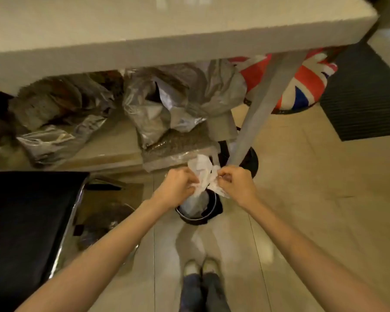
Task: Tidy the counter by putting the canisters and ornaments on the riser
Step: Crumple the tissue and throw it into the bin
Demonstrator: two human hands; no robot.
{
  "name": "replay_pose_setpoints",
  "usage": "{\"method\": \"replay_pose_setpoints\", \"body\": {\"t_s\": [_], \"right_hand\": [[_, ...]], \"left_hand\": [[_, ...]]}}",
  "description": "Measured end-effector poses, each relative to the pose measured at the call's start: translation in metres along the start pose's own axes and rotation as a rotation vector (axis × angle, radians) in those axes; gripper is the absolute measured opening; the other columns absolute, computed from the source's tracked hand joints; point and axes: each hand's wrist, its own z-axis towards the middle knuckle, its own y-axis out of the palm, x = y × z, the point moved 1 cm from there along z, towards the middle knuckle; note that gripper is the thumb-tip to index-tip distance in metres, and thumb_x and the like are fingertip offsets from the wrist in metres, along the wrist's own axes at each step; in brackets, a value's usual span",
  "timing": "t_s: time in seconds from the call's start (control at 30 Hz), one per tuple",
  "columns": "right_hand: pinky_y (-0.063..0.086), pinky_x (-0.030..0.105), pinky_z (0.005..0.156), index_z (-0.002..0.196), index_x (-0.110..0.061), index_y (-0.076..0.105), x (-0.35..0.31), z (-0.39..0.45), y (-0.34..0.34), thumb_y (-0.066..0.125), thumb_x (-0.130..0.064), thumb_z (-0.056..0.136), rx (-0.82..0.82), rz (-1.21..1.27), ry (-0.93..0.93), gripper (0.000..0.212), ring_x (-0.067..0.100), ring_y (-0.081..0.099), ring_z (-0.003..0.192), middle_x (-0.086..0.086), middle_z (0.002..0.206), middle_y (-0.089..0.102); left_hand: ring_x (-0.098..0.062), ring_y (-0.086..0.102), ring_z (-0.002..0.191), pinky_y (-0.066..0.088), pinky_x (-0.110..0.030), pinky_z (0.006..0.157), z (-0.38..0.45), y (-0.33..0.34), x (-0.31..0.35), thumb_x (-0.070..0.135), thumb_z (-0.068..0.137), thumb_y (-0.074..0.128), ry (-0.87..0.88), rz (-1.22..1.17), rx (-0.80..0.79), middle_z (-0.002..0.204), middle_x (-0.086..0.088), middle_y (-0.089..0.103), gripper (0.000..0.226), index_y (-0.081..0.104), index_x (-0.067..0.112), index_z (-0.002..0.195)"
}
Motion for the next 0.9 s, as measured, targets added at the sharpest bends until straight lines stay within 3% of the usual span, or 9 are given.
{"method": "replay_pose_setpoints", "body": {"t_s": [0.07, 0.17, 0.3, 0.4, 0.5, 0.6, 0.77, 0.9], "right_hand": [[0.036, 0.012, 0.067, 0.094, -0.002, 0.07, 0.032, 0.007, 0.029, 0.059, -0.001, 0.081, -0.014, -0.022, 0.038, 0.017, 0.026, 0.064, 0.084, 0.018, 0.098, 0.071], [0.039, 0.018, 0.074, 0.098, -0.002, 0.069, 0.081, 0.019, 0.078, 0.054, -0.001, 0.085, -0.063, -0.061, 0.087, 0.02, 0.029, 0.062, 0.09, 0.02, 0.102, 0.068], [0.041, 0.017, 0.079, 0.102, -0.006, 0.067, 0.148, 0.038, 0.153, 0.052, -0.009, 0.089, -0.131, -0.144, 0.117, 0.02, 0.025, 0.062, 0.092, 0.014, 0.103, 0.069], [0.046, 0.029, 0.09, 0.103, -0.004, 0.063, 0.196, 0.055, 0.213, 0.046, -0.01, 0.092, -0.24, -0.173, 0.143, 0.022, 0.027, 0.06, 0.097, 0.017, 0.108, 0.064], [0.048, 0.035, 0.089, 0.107, -0.005, 0.061, 0.237, 0.072, 0.263, 0.046, -0.014, 0.092, -0.258, -0.242, 0.147, 0.023, 0.028, 0.06, 0.098, 0.016, 0.111, 0.062], [0.048, 0.033, 0.086, 0.107, -0.006, 0.06, 0.269, 0.087, 0.304, 0.047, -0.014, 0.091, -0.29, -0.322, 0.126, 0.022, 0.028, 0.059, 0.099, 0.016, 0.113, 0.061], [0.05, 0.035, 0.088, 0.11, -0.007, 0.059, 0.303, 0.105, 0.34, 0.044, -0.013, 0.093, -0.285, -0.369, 0.098, 0.024, 0.029, 0.062, 0.098, 0.015, 0.113, 0.063], [0.049, 0.036, 0.087, 0.113, -0.007, 0.057, 0.316, 0.116, 0.348, 0.043, -0.01, 0.092, -0.349, -0.411, 0.099, 0.026, 0.03, 0.061, 0.101, 0.016, 0.114, 0.063]], "left_hand": [[-0.024, 0.055, 0.108, 0.033, -0.024, 0.092, 0.013, 0.04, -0.028, 0.008, 0.076, 0.059, -0.087, -0.018, -0.038, 0.119, -0.012, 0.06, 0.03, 0.064, 0.007, 0.106], [-0.023, 0.052, 0.111, 0.03, -0.022, 0.095, 0.029, 0.103, -0.071, 0.011, 0.078, 0.059, -0.189, -0.031, -0.056, 0.125, -0.011, 0.055, 0.033, 0.061, 0.008, 0.111], [-0.023, 0.048, 0.115, 0.028, -0.022, 0.099, 0.054, 0.184, -0.13, 0.01, 0.079, 0.057, -0.267, -0.059, -0.053, 0.129, -0.011, 0.048, 0.038, 0.056, 0.008, 0.117], [-0.023, 0.046, 0.116, 0.029, -0.023, 0.1, 0.071, 0.239, -0.174, 0.005, 0.078, 0.056, -0.309, -0.083, -0.061, 0.129, -0.012, 0.045, 0.039, 0.056, 0.006, 0.117], [-0.025, 0.046, 0.115, 0.032, -0.017, 0.091, 0.086, 0.287, -0.214, -0.001, 0.078, 0.055, -0.32, -0.123, -0.055, 0.123, -0.016, 0.049, 0.032, 0.061, 0.001, 0.109], [-0.026, 0.048, 0.112, 0.032, -0.019, 0.085, 0.101, 0.328, -0.246, -0.002, 0.078, 0.052, -0.303, -0.083, -0.062, 0.119, -0.017, 0.053, 0.031, 0.063, 0.004, 0.107], [-0.028, 0.057, 0.102, 0.047, -0.034, 0.091, 0.123, 0.369, -0.271, 0.002, 0.081, 0.051, -0.21, -0.022, -0.094, 0.114, -0.014, 0.059, 0.029, 0.062, 0.007, 0.107], [-0.026, 0.059, 0.098, 0.049, -0.037, 0.088, 0.135, 0.379, -0.275, 0.011, 0.083, 0.05, -0.226, -0.006, -0.162, 0.109, -0.013, 0.064, 0.028, 0.06, 0.01, 0.108]]}}
